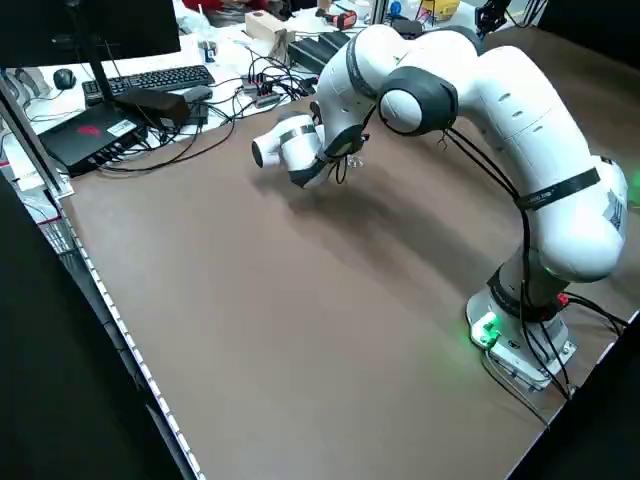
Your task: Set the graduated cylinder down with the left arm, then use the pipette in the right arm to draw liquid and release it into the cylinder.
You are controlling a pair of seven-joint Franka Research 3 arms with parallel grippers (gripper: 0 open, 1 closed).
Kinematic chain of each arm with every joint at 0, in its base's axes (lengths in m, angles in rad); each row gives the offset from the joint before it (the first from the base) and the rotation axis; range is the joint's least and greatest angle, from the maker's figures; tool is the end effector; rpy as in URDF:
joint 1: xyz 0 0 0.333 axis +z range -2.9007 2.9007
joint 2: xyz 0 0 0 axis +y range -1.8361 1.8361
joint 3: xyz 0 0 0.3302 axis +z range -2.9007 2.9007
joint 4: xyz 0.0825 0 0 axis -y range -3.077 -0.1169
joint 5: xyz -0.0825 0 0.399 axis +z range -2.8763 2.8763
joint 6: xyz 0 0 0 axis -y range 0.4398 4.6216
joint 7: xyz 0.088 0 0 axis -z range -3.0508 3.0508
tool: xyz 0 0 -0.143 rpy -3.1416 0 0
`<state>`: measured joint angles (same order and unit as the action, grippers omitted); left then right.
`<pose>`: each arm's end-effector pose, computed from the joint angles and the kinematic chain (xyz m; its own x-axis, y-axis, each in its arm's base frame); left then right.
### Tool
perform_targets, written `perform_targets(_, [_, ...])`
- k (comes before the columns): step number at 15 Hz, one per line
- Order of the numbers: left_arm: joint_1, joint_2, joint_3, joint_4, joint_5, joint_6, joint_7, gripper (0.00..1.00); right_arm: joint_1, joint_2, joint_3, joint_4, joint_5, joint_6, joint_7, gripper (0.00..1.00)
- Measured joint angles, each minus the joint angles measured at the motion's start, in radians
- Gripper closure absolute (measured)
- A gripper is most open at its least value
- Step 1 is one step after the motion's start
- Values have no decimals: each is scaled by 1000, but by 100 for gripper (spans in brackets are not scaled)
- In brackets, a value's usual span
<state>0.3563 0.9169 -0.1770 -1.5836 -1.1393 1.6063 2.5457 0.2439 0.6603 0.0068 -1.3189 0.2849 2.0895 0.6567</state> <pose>0.6475 -0.0004 0.1133 -0.0695 -0.1463 0.9868 -0.9950 0.0815 -0.0580 0.7417 0.2122 0.3311 0.8624 -0.4985 -0.0877 -0.5028 -0.8234 -0.2631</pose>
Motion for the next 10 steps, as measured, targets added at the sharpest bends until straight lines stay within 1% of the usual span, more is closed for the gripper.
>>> perform_targets(1, [0,0,0,0,0,0,0,49,0,0,0,0,0,0,0,81])
perform_targets(2, [0,1,0,0,0,0,0,52,0,0,0,0,1,0,0,81])
perform_targets(4, [0,1,0,0,0,0,0,53,0,0,0,0,1,0,0,74])
perform_targets(5, [0,2,0,0,0,0,0,54,0,0,0,0,2,0,0,74])
perform_targets(6, [0,2,0,0,0,0,0,59,0,0,0,0,2,0,0,72])
perform_targets(7, [0,2,0,0,0,0,0,62,0,0,0,0,3,0,0,72])
perform_targets(10, [0,2,0,0,0,0,0,63,0,0,0,0,3,-1,0,72])
